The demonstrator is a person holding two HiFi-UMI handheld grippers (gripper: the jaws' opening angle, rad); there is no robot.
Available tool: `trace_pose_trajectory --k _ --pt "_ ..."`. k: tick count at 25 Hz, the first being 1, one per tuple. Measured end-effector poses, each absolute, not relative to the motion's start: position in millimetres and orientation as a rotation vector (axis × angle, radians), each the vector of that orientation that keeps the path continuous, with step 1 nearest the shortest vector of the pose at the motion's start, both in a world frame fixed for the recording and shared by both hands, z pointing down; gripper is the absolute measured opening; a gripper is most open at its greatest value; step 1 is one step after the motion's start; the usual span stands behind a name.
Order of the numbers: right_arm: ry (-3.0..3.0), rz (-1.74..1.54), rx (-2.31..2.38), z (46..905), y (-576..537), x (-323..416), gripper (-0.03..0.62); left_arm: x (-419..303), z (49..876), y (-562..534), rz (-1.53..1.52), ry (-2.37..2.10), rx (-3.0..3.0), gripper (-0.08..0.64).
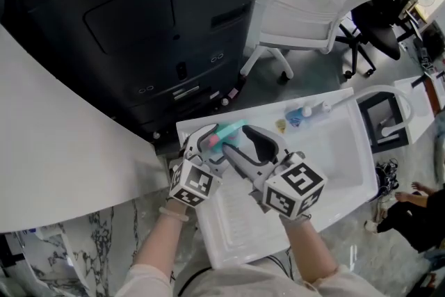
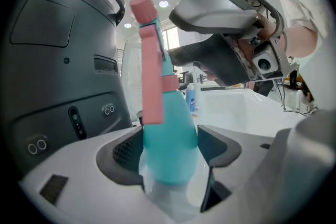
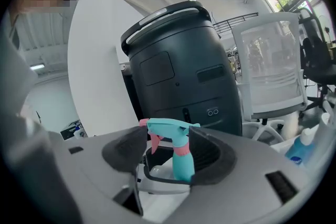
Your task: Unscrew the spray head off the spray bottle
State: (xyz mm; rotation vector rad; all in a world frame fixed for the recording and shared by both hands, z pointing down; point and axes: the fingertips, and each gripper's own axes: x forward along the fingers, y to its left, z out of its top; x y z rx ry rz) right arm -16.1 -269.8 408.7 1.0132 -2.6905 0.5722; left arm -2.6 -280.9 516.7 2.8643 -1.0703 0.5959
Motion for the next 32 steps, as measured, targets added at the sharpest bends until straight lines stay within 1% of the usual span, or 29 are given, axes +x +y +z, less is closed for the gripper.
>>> trace_pose_trajectory --k 2,6,8,9,14,22,23,24,29,30,32 --pt "-2.709 0.565 0.987 408 -271 -20 0.284 -2 517 -281 0.600 -1.070 2.861 0.327" --pt "-2.723 0.489 0.924 407 -267 -28 0.330 -2 517 -282 0.603 -1.076 2.852 0.327" --pt "-2.720 0.460 0.901 407 -264 -31 0.382 -2 517 -282 0.609 -1.087 2.848 0.327" --pt "-2.715 0.452 0.906 408 -264 -32 0.383 -2 517 -282 0.610 -1.090 2.847 0.327" --pt "-2.670 0.350 0.964 415 -270 -35 0.356 -2 517 -282 0.617 -1.091 2.845 0.327" --pt "-2.673 0.300 0.938 419 -267 -18 0.349 0 517 -284 0.607 -1.098 2.839 0.327" --pt "-2.658 0.271 0.946 419 -267 -14 0.333 0 517 -284 0.606 -1.097 2.839 0.327" --pt "-2.642 0.237 0.955 419 -267 -10 0.289 0 517 -283 0.605 -1.096 2.838 0.327" --pt "-2.648 0.210 1.006 415 -269 7 0.284 0 517 -283 0.604 -1.101 2.833 0.327" --pt "-2.643 0.207 1.021 415 -270 12 0.278 0 517 -283 0.604 -1.101 2.833 0.327" --pt "-2.619 0.216 1.068 416 -272 22 0.244 0 517 -283 0.603 -1.101 2.833 0.327"
